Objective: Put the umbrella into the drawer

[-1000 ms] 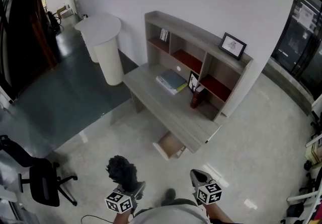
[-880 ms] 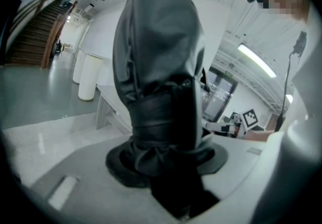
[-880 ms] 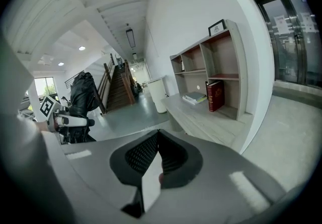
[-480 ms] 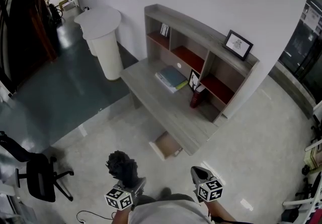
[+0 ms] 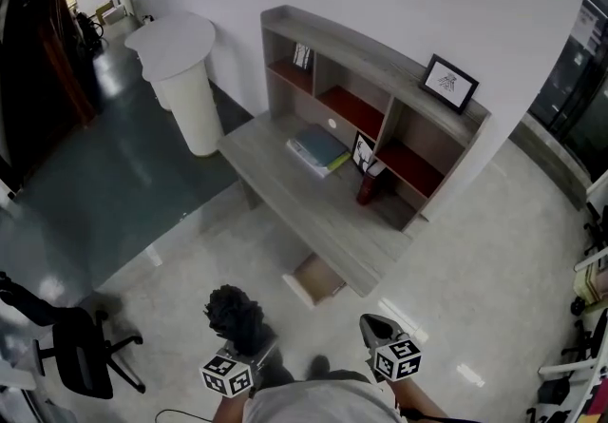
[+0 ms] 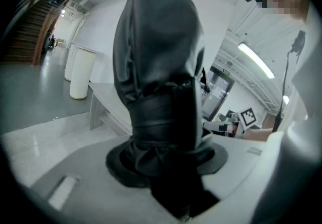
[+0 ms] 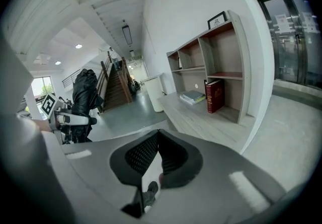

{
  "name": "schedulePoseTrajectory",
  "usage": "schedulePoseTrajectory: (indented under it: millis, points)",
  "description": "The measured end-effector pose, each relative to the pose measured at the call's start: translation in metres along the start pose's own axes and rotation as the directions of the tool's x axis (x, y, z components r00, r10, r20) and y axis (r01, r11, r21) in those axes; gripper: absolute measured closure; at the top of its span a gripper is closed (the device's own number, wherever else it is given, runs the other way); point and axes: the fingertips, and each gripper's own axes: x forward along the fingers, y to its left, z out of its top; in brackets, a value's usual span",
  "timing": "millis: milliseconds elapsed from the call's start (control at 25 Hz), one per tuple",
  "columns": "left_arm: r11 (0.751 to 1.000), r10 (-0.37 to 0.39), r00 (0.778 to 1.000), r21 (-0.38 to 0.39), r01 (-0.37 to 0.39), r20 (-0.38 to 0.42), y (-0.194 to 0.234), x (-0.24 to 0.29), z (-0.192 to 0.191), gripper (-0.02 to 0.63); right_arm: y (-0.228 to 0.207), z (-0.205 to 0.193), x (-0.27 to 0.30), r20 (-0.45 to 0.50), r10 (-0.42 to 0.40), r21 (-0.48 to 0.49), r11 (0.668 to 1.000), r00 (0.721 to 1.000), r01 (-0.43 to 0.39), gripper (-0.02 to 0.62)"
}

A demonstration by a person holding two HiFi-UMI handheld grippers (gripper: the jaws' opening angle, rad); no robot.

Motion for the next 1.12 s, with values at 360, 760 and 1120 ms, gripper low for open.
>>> schedulePoseTrajectory:
  millis: [360,760,1120]
  points:
    - [0.993,-0.1,0.991,0.054,0.105,-0.085,0.07,0.022,0.048,0.397,0.005,0.039,0.038,0.06,-0.117,0.095,0.989,0.991,0.111,0.591]
    - [0.969,-0.21,0.963,0.093,0.228,-0.171,0.126,0.053,0.087,0.397,0.013,0.056,0.077,0.057,-0.249,0.161,0.958,0.967,0.237,0.591]
    - [0.93,-0.309,0.907,0.111,0.352,-0.286,0.149,0.09,0.09,0.397,0.002,0.054,0.097,0.034,-0.356,0.223,0.913,0.934,0.34,0.591]
